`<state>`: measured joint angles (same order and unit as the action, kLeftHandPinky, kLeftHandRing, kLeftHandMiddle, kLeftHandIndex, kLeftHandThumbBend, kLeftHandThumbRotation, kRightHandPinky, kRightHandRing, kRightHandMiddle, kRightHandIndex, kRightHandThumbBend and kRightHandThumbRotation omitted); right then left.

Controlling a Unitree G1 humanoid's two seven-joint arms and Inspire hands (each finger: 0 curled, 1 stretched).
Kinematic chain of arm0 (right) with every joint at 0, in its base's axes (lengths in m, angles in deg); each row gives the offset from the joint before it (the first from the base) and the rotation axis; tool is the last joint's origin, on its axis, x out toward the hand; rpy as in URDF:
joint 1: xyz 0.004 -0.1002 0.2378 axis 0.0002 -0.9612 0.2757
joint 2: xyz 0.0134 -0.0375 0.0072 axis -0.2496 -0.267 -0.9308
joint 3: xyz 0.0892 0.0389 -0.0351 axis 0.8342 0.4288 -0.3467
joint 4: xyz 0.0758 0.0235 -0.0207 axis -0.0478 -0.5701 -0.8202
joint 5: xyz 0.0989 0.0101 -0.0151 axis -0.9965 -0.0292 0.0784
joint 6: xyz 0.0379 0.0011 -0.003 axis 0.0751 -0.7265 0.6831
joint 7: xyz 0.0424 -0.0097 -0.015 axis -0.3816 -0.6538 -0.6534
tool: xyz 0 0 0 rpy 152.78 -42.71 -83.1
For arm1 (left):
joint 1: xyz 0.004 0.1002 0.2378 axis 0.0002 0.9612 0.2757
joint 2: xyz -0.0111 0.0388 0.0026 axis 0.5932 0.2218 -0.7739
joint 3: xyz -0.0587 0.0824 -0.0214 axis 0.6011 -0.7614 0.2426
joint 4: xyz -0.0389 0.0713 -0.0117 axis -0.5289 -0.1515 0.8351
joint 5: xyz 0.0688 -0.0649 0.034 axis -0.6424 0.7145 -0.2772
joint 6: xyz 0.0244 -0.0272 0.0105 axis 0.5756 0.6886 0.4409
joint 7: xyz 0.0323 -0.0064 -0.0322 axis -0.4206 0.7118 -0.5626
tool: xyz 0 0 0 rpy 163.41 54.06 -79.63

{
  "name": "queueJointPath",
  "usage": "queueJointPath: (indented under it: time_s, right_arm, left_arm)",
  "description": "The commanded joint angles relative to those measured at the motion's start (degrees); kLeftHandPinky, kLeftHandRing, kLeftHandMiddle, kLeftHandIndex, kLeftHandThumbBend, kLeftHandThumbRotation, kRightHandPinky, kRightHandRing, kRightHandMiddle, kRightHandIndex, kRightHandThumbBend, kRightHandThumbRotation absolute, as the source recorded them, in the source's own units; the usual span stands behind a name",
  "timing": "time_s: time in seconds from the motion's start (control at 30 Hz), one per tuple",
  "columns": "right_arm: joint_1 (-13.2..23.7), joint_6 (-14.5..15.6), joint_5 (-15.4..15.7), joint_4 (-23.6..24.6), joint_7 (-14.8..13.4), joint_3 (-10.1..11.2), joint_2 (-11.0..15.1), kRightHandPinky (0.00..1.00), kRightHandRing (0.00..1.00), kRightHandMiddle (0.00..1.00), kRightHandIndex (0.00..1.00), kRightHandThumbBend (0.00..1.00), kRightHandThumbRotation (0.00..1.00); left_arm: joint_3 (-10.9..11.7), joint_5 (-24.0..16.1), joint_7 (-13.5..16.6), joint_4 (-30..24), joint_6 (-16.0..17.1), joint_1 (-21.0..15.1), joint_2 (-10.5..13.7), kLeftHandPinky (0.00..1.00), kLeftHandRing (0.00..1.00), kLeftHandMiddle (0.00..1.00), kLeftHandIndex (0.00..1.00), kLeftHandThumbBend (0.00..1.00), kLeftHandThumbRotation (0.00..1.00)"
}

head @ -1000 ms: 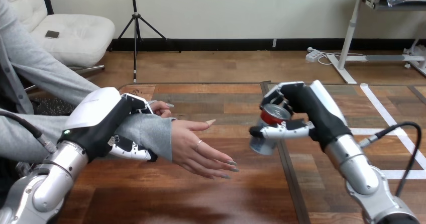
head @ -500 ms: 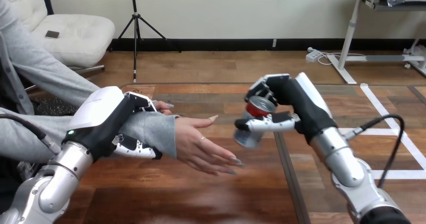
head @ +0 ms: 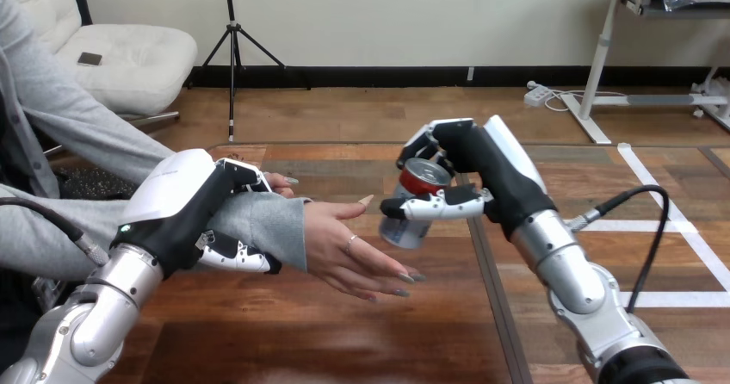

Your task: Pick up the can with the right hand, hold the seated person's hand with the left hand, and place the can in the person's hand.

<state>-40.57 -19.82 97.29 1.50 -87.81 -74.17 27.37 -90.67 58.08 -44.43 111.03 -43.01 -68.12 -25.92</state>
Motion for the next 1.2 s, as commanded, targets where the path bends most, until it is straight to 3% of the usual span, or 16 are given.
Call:
queueJointPath:
  time_s: [0.0,0.2,1.17]
  right_arm:
    - [6.23,-0.94,-0.87,2.82,-1.11,0.37,-1.37,0.23,0.27,0.39,0.43,0.76,0.00]
    - [6.75,-1.07,-0.89,2.64,-1.17,0.13,-2.62,0.25,0.28,0.40,0.43,0.76,0.00]
    - [6.37,1.14,-0.51,4.77,-1.00,-0.72,-5.93,0.27,0.30,0.41,0.43,0.76,0.00]
  left_arm:
    - [-0.15,1.76,1.55,-0.20,1.14,-4.08,-2.59,0.26,0.31,0.38,0.44,0.71,0.00]
    - [-0.16,1.73,0.88,-0.99,-0.44,-4.07,-2.98,0.26,0.31,0.38,0.45,0.70,0.00]
    - [-0.15,1.56,1.39,-1.14,-0.71,-4.24,-3.52,0.26,0.31,0.38,0.45,0.69,0.00]
